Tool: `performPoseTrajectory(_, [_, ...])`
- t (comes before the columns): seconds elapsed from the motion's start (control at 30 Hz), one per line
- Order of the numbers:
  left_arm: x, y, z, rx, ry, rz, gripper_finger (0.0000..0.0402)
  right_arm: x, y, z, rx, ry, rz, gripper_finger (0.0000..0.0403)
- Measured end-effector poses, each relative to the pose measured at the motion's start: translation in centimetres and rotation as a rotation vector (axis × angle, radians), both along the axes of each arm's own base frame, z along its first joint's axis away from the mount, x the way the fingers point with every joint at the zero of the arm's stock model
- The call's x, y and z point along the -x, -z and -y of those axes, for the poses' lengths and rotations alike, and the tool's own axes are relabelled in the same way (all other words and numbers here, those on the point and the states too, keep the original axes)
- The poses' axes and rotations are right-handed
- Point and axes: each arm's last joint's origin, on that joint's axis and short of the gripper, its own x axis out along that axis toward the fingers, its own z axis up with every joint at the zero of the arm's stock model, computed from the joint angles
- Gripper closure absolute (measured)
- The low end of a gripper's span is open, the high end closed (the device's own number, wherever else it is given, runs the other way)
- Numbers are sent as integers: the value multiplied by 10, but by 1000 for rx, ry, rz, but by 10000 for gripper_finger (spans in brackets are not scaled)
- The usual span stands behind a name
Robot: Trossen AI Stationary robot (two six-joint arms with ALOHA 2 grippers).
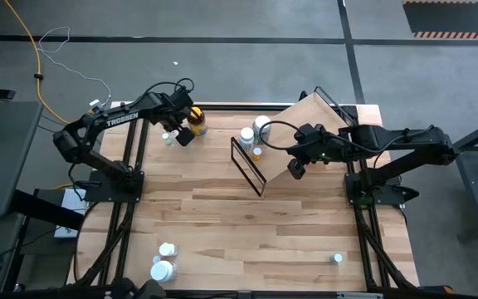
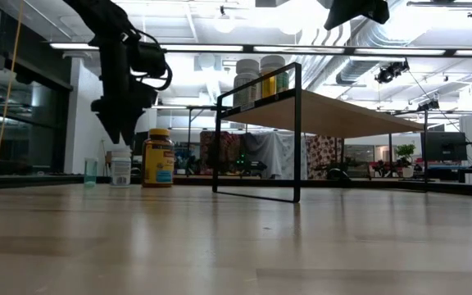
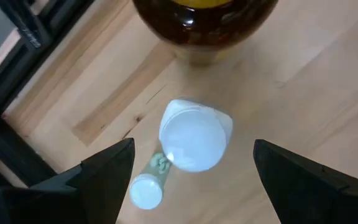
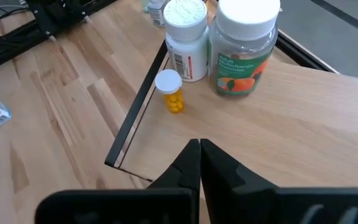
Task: Pick and place medicine bottles onto shelf by color
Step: Put the small white pill bottle on the shelf
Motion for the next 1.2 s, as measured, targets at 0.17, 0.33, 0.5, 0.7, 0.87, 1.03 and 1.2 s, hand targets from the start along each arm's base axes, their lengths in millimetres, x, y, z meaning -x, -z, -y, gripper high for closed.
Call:
performPoseTrajectory(0.17, [-5,13,-5,36,3,-30,82,0,0,0,-15,11,6,403])
performPoseTrajectory(0.33, [-9,25,-10,56,24,-52,82,0,0,0,-20,16,9,403])
performPoseTrajectory(0.5, [-10,29,-12,64,23,-64,87,0,0,0,-31,27,14,403])
performPoseTrajectory(0.7, [-10,29,-13,46,13,-71,128,0,0,0,-24,33,17,403])
performPoseTrajectory(0.87, [-10,28,-13,35,9,-81,199,0,0,0,-24,33,17,403])
performPoseTrajectory(1.03, [-8,24,-12,21,7,-81,247,0,0,0,-24,33,17,403])
performPoseTrajectory(1.2, [-4,5,-7,-6,5,-66,247,0,0,0,-24,34,17,403])
